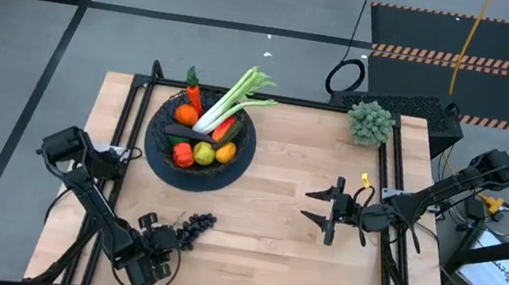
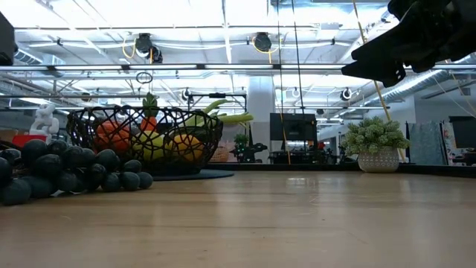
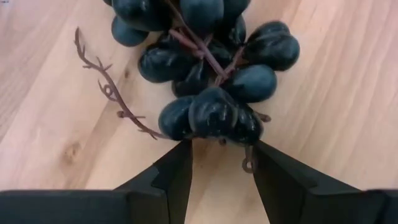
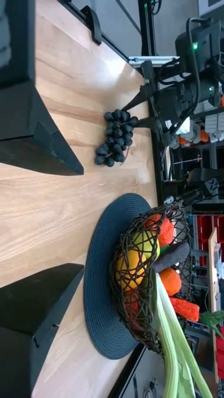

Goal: Build produce basket
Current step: Put the violet grapes into the black basket

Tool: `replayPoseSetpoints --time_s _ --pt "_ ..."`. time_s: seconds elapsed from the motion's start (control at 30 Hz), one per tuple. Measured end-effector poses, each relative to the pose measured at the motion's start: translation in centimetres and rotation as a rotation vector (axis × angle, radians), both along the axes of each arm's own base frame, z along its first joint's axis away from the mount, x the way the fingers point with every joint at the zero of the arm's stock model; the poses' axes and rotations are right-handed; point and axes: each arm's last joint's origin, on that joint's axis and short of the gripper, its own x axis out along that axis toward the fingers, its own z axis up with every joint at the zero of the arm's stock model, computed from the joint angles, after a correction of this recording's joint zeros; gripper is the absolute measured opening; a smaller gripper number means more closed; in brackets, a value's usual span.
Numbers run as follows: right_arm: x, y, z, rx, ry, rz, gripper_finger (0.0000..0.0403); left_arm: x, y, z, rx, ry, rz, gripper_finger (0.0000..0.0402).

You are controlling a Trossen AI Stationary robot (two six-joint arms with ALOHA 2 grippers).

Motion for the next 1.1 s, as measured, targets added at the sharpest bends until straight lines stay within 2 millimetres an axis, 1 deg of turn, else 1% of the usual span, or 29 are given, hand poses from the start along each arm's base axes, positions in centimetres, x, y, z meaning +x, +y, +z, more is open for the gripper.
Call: replayPoseSetpoints --time_s 0.07,0.17,0.4,0.47,0.57,0.63,0.77,1.0,1.1 --pt "0.0 0.0 0.0 -0.001 0.000 0.000 0.0238 0.1 0.1 0.0 0.001 0.000 0.002 0.0151" --pt "0.0 0.0 0.0 -0.002 0.002 0.000 0.0238 0.2 0.2 0.0 0.003 0.004 -0.003 0.0122" --pt "0.0 0.0 0.0 -0.003 0.002 0.000 0.0238 0.2 0.2 0.0 0.005 0.008 -0.017 0.0020" --pt "0.0 0.0 0.0 -0.003 0.002 0.000 0.0238 0.2 0.2 0.1 0.006 0.008 -0.023 0.0010" --pt "0.0 0.0 0.0 -0.003 0.002 0.000 0.0238 0.2 0.4 0.7 0.001 -0.006 -0.037 0.0015" --pt "0.0 0.0 0.0 -0.003 0.002 0.000 0.0238 0.2 0.6 1.6 0.006 -0.033 -0.054 0.0013" --pt "0.0 0.0 0.0 -0.003 0.002 0.000 0.0238 0.1 1.2 4.1 0.039 -0.160 -0.102 0.0007" --pt "0.0 0.0 0.0 -0.003 0.002 0.000 0.0238 -0.7 3.1 9.0 0.154 -0.389 -0.176 0.0005" --pt "0.0 0.0 0.0 -0.006 0.002 0.001 0.0238 -0.8 4.0 10.6 0.209 -0.464 -0.196 0.0009"
